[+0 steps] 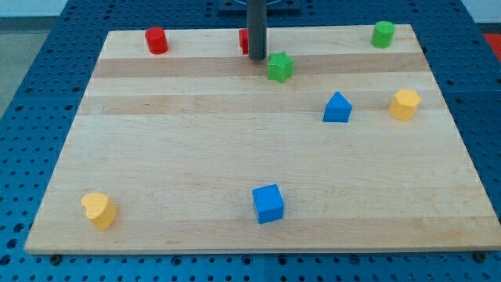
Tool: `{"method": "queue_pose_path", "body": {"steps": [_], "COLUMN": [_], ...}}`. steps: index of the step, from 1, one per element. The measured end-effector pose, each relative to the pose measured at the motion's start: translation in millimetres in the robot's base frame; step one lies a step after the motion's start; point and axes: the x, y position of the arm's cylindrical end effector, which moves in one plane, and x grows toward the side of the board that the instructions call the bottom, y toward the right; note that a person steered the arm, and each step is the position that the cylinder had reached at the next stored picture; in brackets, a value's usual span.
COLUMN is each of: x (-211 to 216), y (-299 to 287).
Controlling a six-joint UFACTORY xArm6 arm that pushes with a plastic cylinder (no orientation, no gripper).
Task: Slide the red circle slightly to the left
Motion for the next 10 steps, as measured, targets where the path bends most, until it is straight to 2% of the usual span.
{"method": "queue_pose_path", "body": {"steps": [2, 4, 6, 7, 10], "x": [14, 15, -28, -34, -34], "y": [-16, -93, -117, -124, -193]}}
